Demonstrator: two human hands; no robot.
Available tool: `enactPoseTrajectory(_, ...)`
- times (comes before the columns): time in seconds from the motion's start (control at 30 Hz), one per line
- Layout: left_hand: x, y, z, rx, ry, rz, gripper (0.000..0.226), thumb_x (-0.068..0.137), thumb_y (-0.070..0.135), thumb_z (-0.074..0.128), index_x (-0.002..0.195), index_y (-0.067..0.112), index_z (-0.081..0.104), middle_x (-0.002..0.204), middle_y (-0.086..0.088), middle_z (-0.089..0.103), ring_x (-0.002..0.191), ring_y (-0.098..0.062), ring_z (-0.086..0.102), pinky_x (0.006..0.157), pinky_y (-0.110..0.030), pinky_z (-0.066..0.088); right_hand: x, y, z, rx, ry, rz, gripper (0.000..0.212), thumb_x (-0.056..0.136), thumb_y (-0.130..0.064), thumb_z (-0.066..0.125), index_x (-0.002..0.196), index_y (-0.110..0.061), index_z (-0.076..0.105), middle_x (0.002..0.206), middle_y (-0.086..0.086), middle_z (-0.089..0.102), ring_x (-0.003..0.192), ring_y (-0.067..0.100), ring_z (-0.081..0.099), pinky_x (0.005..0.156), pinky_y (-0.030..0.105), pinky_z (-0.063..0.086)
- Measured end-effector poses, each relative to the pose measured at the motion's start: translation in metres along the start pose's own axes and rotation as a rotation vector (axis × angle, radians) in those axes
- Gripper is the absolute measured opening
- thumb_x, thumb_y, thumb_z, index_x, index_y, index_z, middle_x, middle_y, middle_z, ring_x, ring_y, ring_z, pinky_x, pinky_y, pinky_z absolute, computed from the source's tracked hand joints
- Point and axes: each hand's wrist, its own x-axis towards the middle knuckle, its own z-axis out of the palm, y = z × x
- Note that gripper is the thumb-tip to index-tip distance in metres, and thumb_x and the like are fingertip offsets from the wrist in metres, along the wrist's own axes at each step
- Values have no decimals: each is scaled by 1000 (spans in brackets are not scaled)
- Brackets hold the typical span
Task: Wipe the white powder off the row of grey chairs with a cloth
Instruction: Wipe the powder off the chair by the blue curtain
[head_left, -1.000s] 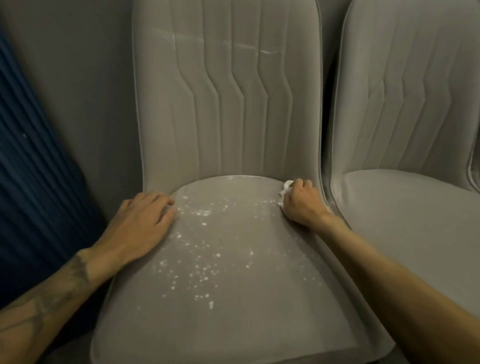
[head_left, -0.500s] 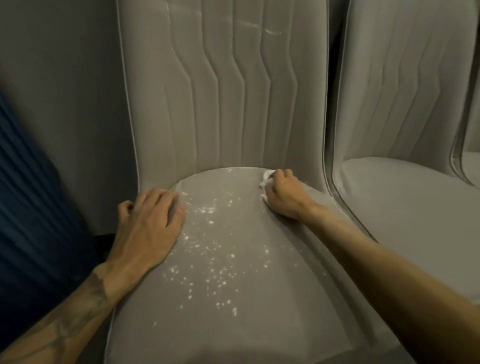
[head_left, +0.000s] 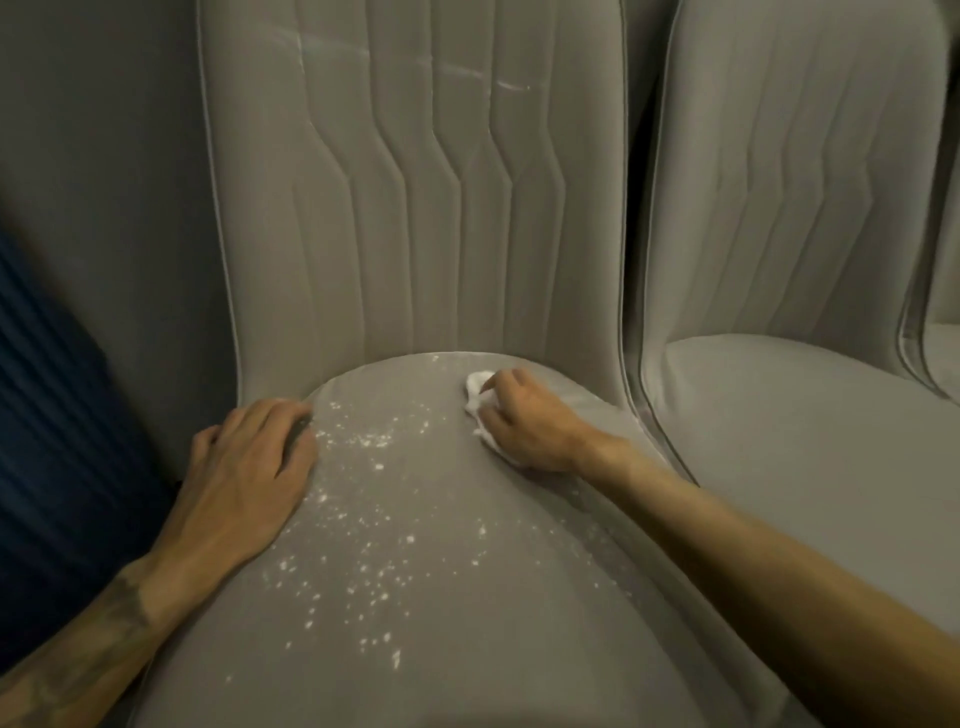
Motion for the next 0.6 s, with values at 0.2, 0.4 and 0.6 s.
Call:
enactPoseTrajectory(0.2,-1,-1,-4,-9,20,31,38,101,51,29,124,33,54,119,16,52,111,-3,40,110,-45,31,11,38,-12,-111,93,141,51,96,-34,59,123,7,45,124,26,49,116,44,47,97,46,40)
enactPoseTrajectory(0.4,-2,-5,-10,-9,-18,82,19,110,43,34,124,41,47,119,17,53,108,-2,45,103,-33,31,-6,-27,18,72,40,-163,30,99,-26,53,118,-3,51,119,18,52,105,32,52,90,34,38)
enactPoseTrajectory(0.6,-6,-7,0,-51,66,80,38,102,50,27,122,32,55,116,18,54,106,-3,46,101,-35,32,16,41,-6,-97,71,-1,42,96,-29,60,117,6,51,120,28,53,112,44,49,96,45,40)
